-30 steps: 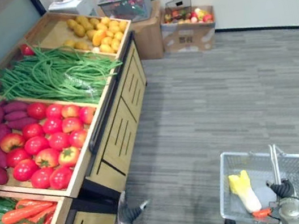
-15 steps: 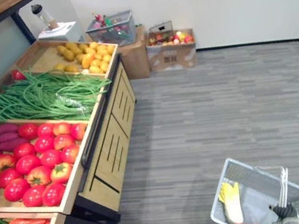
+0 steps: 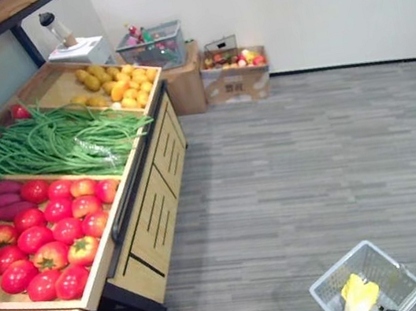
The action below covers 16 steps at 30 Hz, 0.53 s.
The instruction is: Pick vegetable in the basket
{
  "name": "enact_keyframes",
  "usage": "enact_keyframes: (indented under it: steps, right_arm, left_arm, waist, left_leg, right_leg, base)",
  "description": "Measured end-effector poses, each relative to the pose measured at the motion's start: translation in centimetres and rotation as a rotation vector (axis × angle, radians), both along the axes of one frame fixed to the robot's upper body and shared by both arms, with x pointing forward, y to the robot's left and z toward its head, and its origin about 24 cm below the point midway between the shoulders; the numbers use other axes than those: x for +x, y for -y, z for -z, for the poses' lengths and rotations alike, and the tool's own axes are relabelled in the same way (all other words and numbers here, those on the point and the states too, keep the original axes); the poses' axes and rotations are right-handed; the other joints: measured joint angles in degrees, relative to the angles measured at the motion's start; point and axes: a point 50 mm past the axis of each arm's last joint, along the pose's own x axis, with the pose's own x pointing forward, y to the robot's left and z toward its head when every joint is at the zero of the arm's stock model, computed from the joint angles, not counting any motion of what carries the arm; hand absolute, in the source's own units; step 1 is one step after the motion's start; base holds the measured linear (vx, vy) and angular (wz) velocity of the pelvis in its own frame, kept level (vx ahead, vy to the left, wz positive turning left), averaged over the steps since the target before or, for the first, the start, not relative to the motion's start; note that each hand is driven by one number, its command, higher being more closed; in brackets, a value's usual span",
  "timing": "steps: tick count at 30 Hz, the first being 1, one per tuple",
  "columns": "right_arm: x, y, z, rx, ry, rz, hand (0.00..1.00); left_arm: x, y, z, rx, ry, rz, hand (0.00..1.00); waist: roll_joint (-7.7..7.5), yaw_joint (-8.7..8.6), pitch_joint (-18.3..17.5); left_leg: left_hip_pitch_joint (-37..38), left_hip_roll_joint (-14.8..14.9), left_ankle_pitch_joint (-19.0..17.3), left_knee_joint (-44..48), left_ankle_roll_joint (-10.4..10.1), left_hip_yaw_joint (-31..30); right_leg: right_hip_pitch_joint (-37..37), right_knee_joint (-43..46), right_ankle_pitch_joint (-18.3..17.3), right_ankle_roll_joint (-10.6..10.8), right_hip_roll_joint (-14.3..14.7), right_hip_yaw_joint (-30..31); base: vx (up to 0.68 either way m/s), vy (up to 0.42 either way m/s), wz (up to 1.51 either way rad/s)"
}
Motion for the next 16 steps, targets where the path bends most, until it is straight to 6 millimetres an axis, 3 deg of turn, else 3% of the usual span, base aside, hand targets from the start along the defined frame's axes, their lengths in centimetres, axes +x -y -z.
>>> enact_keyframes:
  steps: [16]
  right_arm:
    - [0.07, -0.26, 0.10, 0.013, -0.012, -0.030, 1.00]
  left_arm:
    - [-0.26, 0.49, 0.30, -0.035, -0.030, -0.001, 0.00]
  waist:
    - [0.40, -0.14, -0.51]
  left_leg:
    - [0.24, 0.55, 0.13, 0.03, 0.17, -0.53]
  right_leg:
    - [0.57, -0.03, -0.09, -0.09, 0.25, -0.49]
  base:
    - [-0.01, -0.004, 0.01]
